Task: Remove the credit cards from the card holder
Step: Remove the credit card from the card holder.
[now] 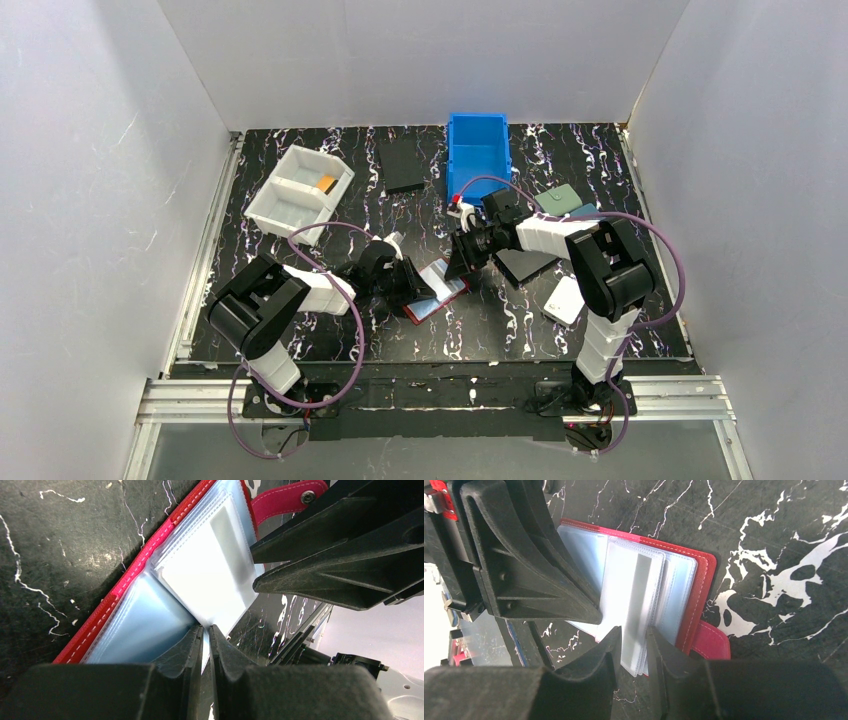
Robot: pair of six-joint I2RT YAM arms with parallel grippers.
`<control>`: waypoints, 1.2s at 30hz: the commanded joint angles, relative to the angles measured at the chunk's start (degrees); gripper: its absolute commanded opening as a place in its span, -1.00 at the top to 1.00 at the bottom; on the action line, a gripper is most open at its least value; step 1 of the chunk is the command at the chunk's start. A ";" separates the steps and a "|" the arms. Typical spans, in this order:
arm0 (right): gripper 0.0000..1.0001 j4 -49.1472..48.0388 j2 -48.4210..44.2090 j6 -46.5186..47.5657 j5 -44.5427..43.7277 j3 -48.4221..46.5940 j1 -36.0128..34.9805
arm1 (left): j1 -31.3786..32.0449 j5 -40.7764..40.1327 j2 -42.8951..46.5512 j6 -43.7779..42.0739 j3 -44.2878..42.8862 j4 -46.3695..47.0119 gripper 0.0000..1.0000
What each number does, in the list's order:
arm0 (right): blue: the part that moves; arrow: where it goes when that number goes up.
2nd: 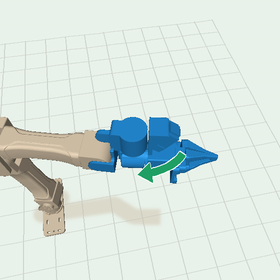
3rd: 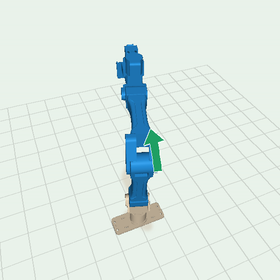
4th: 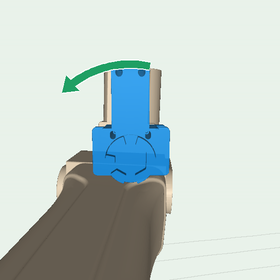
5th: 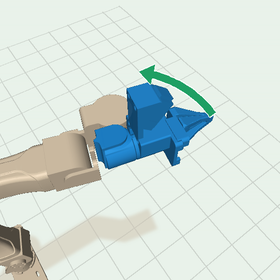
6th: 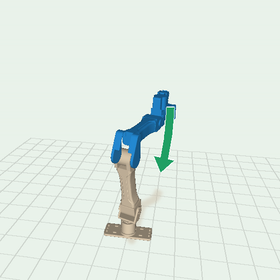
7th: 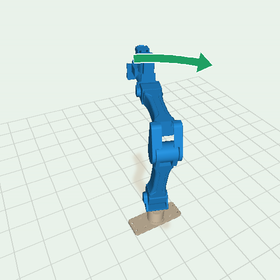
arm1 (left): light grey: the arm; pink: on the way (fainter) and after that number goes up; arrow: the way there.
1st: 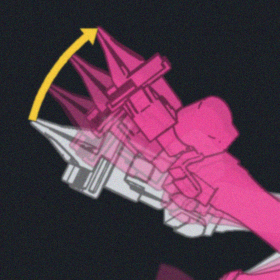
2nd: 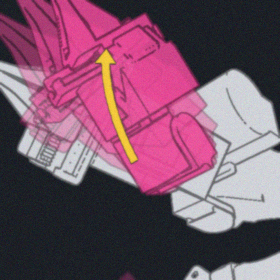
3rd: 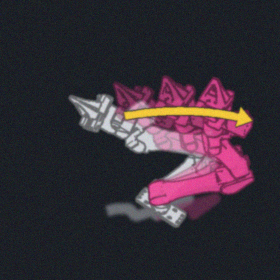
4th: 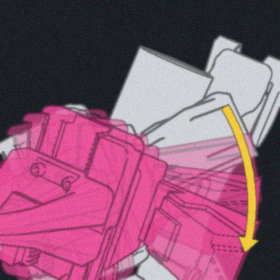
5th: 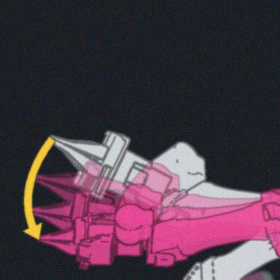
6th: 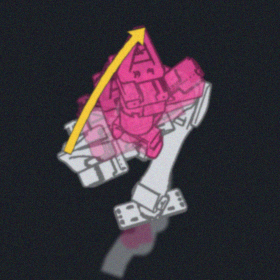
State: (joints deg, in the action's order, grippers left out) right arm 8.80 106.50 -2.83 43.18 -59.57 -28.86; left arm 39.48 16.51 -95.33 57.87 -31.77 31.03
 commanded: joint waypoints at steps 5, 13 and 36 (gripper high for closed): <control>0.50 -1.94 -2.05 -2.34 9.38 0.23 -1.28 | 0.29 -2.18 -1.96 -1.63 1.17 -6.33 0.73; 0.53 -3.15 -1.83 -3.51 12.94 0.47 -1.28 | 0.25 -2.44 0.34 -0.80 1.53 -6.19 0.54; 0.42 -3.88 -1.72 -3.64 15.49 0.75 -2.34 | -0.72 -5.83 11.56 3.18 7.25 -2.83 -0.02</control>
State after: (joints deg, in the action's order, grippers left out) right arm 4.78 106.41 -6.26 56.82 -59.11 -30.41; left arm 39.11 12.75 -85.30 60.80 -25.65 29.56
